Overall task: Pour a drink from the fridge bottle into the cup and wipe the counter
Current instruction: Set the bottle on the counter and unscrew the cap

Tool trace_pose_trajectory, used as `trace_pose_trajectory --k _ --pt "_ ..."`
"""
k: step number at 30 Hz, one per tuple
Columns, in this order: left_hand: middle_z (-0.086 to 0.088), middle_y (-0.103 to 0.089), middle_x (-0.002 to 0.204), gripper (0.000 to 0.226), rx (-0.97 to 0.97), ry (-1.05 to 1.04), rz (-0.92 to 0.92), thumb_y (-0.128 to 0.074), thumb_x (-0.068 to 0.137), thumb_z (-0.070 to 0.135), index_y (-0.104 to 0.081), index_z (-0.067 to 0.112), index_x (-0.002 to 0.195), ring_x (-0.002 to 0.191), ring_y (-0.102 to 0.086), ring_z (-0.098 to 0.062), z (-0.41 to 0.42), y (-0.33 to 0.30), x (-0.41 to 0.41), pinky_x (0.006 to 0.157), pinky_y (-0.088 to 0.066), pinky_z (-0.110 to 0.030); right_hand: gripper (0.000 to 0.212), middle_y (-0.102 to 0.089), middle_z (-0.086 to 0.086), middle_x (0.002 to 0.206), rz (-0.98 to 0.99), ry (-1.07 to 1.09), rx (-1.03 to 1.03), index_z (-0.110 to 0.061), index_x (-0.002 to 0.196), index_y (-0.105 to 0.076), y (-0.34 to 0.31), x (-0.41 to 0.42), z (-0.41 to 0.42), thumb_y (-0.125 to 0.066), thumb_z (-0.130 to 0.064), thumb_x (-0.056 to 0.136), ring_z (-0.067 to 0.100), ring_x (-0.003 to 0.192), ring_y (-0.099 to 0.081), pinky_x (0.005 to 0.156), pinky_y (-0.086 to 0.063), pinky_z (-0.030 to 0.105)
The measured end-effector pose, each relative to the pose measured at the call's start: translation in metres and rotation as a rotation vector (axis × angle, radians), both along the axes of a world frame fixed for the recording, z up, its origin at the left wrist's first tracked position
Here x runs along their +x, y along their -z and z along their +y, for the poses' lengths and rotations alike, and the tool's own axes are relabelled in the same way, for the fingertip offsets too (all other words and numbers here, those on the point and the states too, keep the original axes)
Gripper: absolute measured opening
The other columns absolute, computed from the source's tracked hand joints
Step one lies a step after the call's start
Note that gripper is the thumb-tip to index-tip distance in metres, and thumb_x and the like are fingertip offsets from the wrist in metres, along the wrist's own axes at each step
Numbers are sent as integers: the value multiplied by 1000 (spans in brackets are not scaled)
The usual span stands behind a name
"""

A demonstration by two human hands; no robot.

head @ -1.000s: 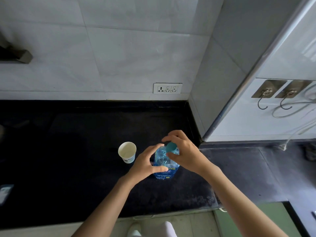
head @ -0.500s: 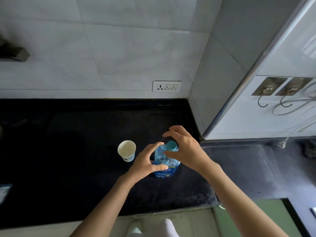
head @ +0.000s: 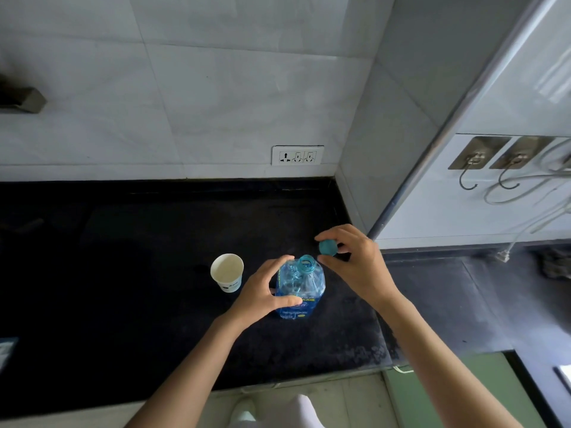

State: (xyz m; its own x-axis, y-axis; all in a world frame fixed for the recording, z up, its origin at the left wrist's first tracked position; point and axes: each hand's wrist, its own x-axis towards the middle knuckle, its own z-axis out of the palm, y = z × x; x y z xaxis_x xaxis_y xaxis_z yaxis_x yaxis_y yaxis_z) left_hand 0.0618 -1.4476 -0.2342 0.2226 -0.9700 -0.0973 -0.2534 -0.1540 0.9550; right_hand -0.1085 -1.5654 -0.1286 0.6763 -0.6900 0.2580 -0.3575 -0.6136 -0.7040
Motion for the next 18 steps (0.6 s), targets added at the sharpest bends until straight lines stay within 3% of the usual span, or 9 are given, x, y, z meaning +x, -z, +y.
trace_pose_trajectory --k 4,9,11,14,18 --pt "21 -42 132 76 -9 -3 12 -83 70 30 -43 45 132 125 -45 -3 0 1 0 91 -54 -29 31 -60 -11 99 -103 216 190 -20 95 -68 31 -29 -3 -78 -1 73 -1 87 -62 76 -51 10" --pt "20 -45 130 76 -34 -15 -22 -84 69 26 -45 45 131 123 -46 -4 -1 2 0 88 -55 -28 32 -55 -3 86 -40 453 258 -19 81 -56 99 -62 3 -82 -5 69 7 77 -59 64 -43 4" --pt "19 -45 131 76 -27 -18 -25 -85 68 27 -45 46 130 125 -45 -5 -2 3 0 88 -55 -28 31 -55 -2 85 1 493 271 -20 79 -54 127 -72 8 -82 -11 71 5 76 -58 65 -44 8" --pt "17 -44 133 77 -26 -18 -14 -85 69 25 -45 44 132 126 -44 -5 -1 4 0 88 -55 -26 29 -55 -11 84 35 549 285 -24 79 -54 160 -84 16 -82 -19 74 10 78 -60 66 -50 26" --pt "14 -44 133 76 -14 -8 -20 -84 70 26 -44 44 133 126 -46 -8 -2 3 0 88 -55 -28 26 -55 -17 81 142 603 196 -26 79 -55 184 -96 22 -81 -25 73 15 86 -53 63 -34 25"
